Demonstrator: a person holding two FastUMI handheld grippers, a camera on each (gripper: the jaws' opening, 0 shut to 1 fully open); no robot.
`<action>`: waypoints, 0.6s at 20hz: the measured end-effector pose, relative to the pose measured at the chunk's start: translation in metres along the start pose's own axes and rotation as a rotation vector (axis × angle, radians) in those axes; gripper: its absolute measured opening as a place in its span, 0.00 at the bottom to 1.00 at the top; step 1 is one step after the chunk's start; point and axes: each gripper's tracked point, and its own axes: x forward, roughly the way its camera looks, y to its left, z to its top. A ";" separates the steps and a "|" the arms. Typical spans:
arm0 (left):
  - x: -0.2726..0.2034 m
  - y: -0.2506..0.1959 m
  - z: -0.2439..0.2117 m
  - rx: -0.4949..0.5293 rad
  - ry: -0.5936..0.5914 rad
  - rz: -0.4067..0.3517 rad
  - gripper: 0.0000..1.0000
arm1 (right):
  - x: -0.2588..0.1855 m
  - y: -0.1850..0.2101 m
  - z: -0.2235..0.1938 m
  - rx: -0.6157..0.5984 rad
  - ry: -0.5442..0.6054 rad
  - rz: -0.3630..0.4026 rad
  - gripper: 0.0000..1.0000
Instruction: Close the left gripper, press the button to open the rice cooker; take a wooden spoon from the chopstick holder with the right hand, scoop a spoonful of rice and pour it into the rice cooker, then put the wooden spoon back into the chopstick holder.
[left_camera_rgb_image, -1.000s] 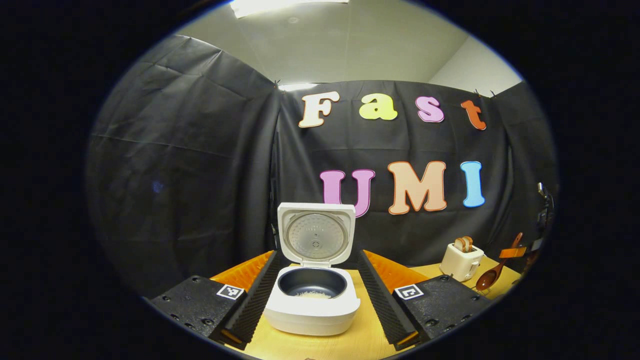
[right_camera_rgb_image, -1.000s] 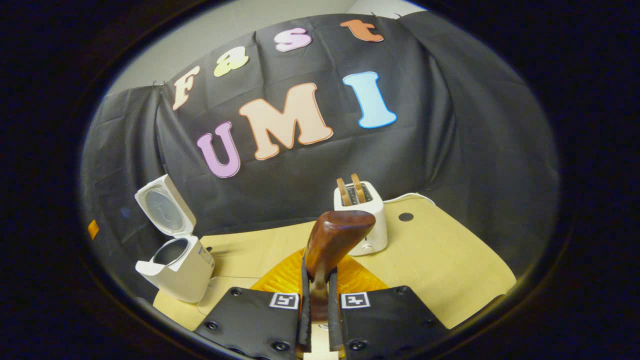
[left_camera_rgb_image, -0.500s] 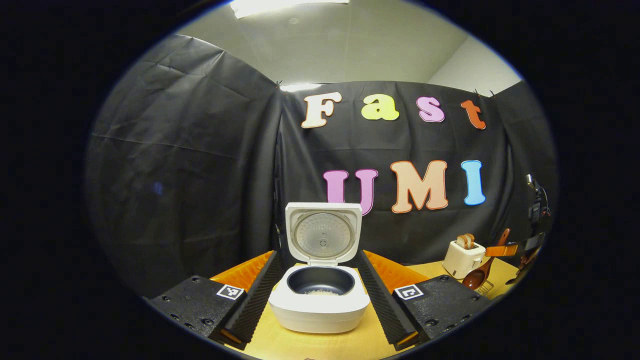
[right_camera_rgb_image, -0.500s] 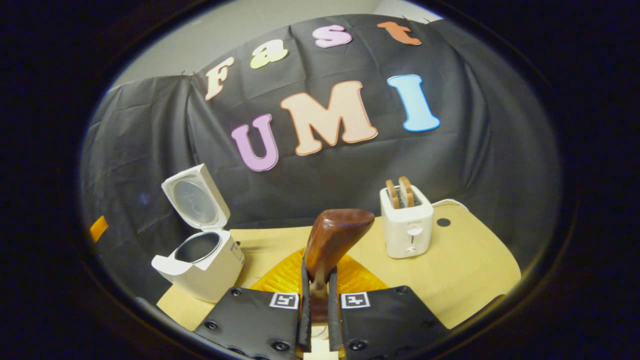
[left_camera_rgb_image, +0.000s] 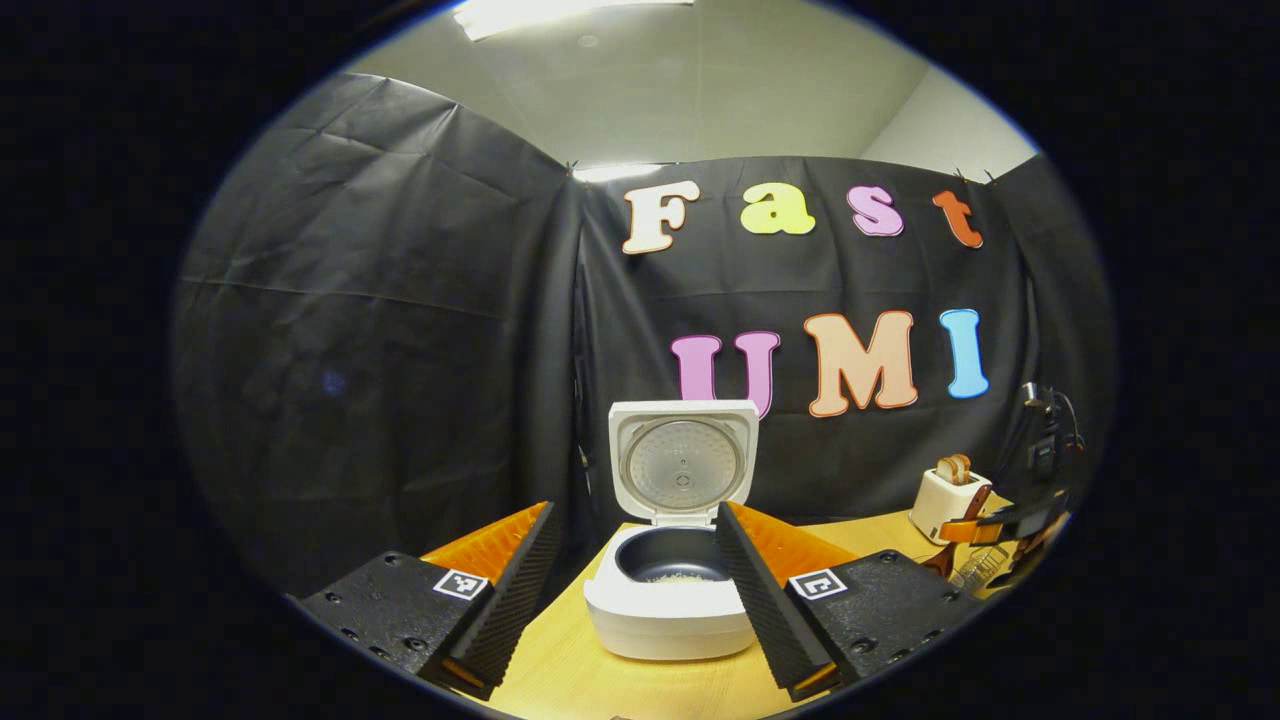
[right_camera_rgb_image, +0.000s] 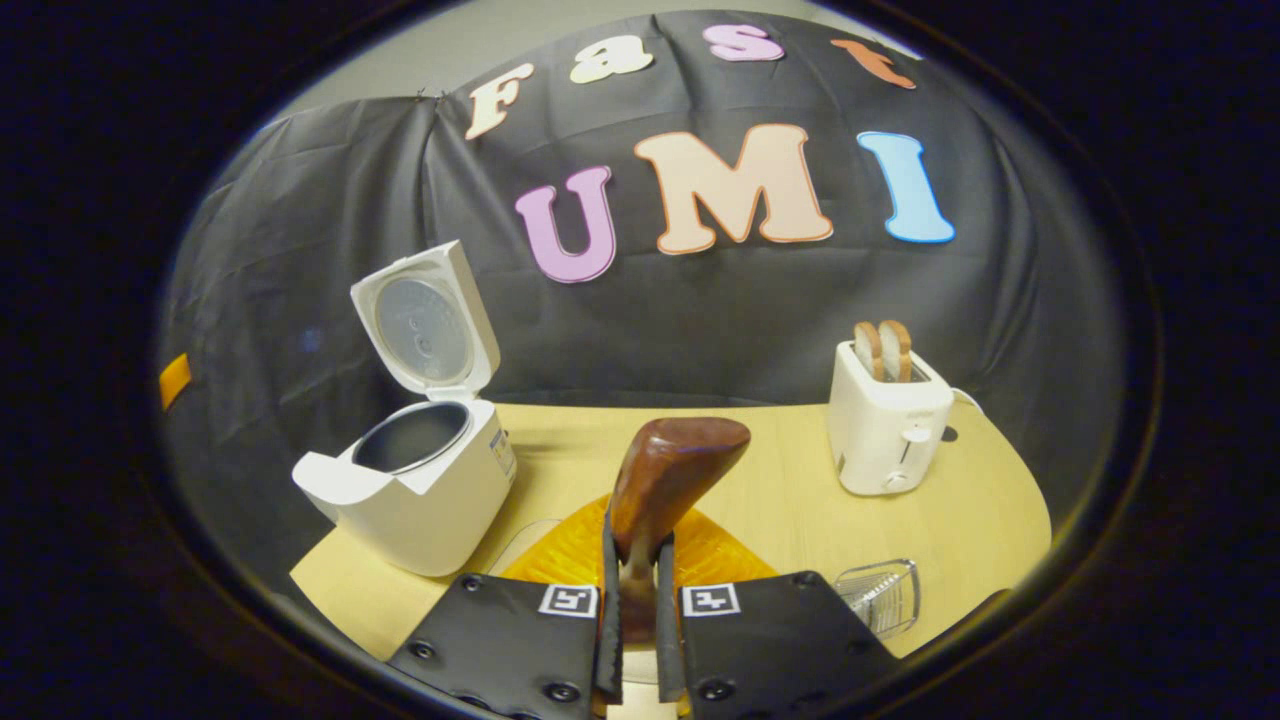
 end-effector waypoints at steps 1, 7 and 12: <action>-0.001 0.003 -0.002 0.003 0.004 0.001 0.93 | 0.005 0.003 -0.005 -0.006 0.009 0.000 0.17; -0.001 0.020 -0.004 0.028 0.010 0.014 0.93 | 0.028 0.021 -0.036 -0.053 0.057 -0.004 0.17; 0.001 0.031 -0.008 0.020 0.015 0.025 0.93 | 0.033 0.034 -0.049 -0.092 0.077 0.000 0.17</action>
